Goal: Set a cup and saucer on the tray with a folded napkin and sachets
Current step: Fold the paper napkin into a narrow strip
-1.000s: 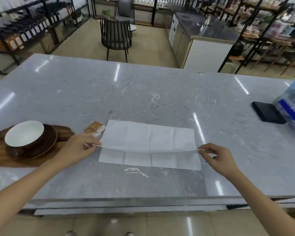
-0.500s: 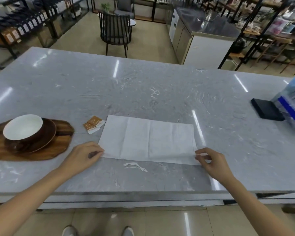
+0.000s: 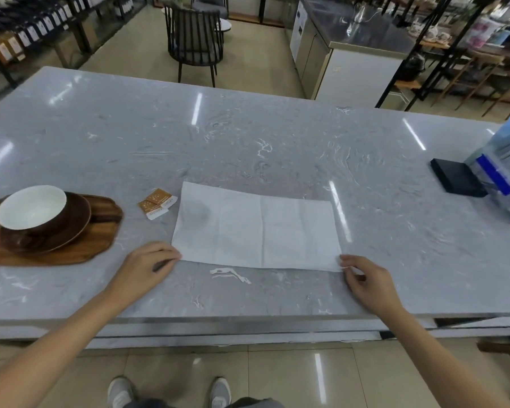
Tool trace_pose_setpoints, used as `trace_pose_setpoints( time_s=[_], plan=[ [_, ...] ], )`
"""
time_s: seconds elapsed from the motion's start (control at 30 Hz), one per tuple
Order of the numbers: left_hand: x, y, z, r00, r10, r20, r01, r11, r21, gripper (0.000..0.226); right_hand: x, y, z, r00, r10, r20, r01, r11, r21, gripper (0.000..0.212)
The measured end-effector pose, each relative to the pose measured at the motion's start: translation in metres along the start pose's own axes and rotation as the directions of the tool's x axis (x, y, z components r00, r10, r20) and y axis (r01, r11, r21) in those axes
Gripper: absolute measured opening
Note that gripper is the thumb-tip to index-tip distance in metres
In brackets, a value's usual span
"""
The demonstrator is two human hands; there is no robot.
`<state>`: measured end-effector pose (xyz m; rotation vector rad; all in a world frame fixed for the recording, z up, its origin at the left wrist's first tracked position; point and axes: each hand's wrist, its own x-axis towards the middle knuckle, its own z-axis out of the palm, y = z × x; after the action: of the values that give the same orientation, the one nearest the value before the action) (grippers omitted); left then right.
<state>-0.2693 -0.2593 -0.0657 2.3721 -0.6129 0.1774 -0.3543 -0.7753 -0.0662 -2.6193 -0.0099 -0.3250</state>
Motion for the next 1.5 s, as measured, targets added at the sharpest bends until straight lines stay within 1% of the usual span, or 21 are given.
trace_pose_setpoints(
  time_s=[0.07, 0.13, 0.23, 0.33, 0.47, 0.6, 0.73, 0.87, 1.0, 1.2, 1.27, 1.33, 1.4, 1.47, 1.5],
  plan=[
    [0.006, 0.0, -0.001, 1.0, 0.026, 0.01, -0.026, 1.0, 0.015, 0.02, 0.001, -0.001, 0.002, 0.999, -0.031, -0.016, 0.03, 0.999, -0.035, 0.023],
    [0.01, 0.0, -0.005, 1.0, 0.004, 0.02, -0.004, 1.0, 0.015, 0.018, 0.004, -0.003, 0.0, 0.998, -0.059, -0.015, 0.058, 0.996, -0.074, 0.021],
    [0.013, -0.003, -0.01, 0.999, -0.033, -0.001, 0.033, 0.999, 0.017, 0.018, 0.006, -0.008, -0.002, 0.995, -0.091, -0.031, 0.087, 0.99, -0.114, 0.02],
    [0.011, -0.005, -0.008, 1.0, -0.029, -0.01, 0.029, 0.999, 0.016, 0.019, 0.007, -0.011, -0.002, 0.99, -0.13, -0.048, 0.122, 0.981, -0.151, 0.018],
    [0.003, -0.005, -0.003, 1.0, -0.018, 0.024, 0.018, 1.0, 0.02, 0.023, 0.006, -0.007, 0.0, 0.99, -0.139, -0.032, 0.133, 0.978, -0.16, 0.019],
    [0.001, -0.003, -0.002, 1.0, -0.006, -0.003, 0.007, 0.999, 0.049, 0.023, 0.005, -0.002, 0.0, 0.987, -0.159, -0.04, 0.151, 0.976, -0.158, 0.021],
    [0.002, 0.006, -0.001, 0.999, -0.022, -0.041, 0.026, 0.995, 0.101, 0.019, 0.007, -0.004, 0.001, 0.987, -0.137, -0.089, 0.12, 0.978, -0.17, 0.021],
    [0.004, 0.009, -0.001, 1.0, -0.025, -0.02, 0.028, 0.985, 0.17, 0.02, 0.005, -0.003, 0.002, 0.983, -0.165, -0.076, 0.147, 0.968, -0.201, 0.022],
    [0.006, 0.006, -0.002, 0.999, -0.051, 0.004, 0.049, 0.979, 0.197, 0.02, 0.001, -0.003, 0.001, 0.982, -0.179, -0.056, 0.164, 0.963, -0.212, 0.026],
    [0.006, 0.001, -0.002, 0.996, -0.066, 0.056, 0.047, 0.957, 0.285, 0.02, -0.005, -0.007, 0.0, 0.987, -0.162, -0.007, 0.157, 0.966, -0.207, 0.024],
    [0.003, 0.001, -0.002, 0.998, -0.052, 0.046, 0.034, 0.943, 0.332, 0.018, -0.008, -0.008, -0.001, 0.988, -0.154, 0.004, 0.152, 0.97, -0.191, 0.023],
    [0.004, 0.005, -0.004, 0.998, -0.05, 0.041, 0.033, 0.939, 0.344, 0.032, -0.006, -0.013, -0.002, 0.992, -0.123, 0.02, 0.125, 0.975, -0.182, 0.017],
    [0.011, 0.011, -0.006, 0.998, -0.039, 0.051, 0.02, 0.941, 0.339, 0.04, 0.0, -0.023, -0.004, 0.997, -0.072, 0.02, 0.075, 0.972, -0.221, 0.005],
    [0.024, 0.019, -0.005, 0.997, -0.027, 0.071, 0.001, 0.94, 0.342, 0.044, 0.01, -0.035, 0.001, 0.999, -0.034, -0.032, 0.023, 0.952, -0.306, 0.014],
    [0.033, 0.023, -0.003, 0.996, -0.021, 0.083, -0.008, 0.941, 0.338, 0.047, 0.017, -0.043, 0.005, 0.997, -0.032, -0.075, 0.004, 0.938, -0.347, 0.015]
  ],
)
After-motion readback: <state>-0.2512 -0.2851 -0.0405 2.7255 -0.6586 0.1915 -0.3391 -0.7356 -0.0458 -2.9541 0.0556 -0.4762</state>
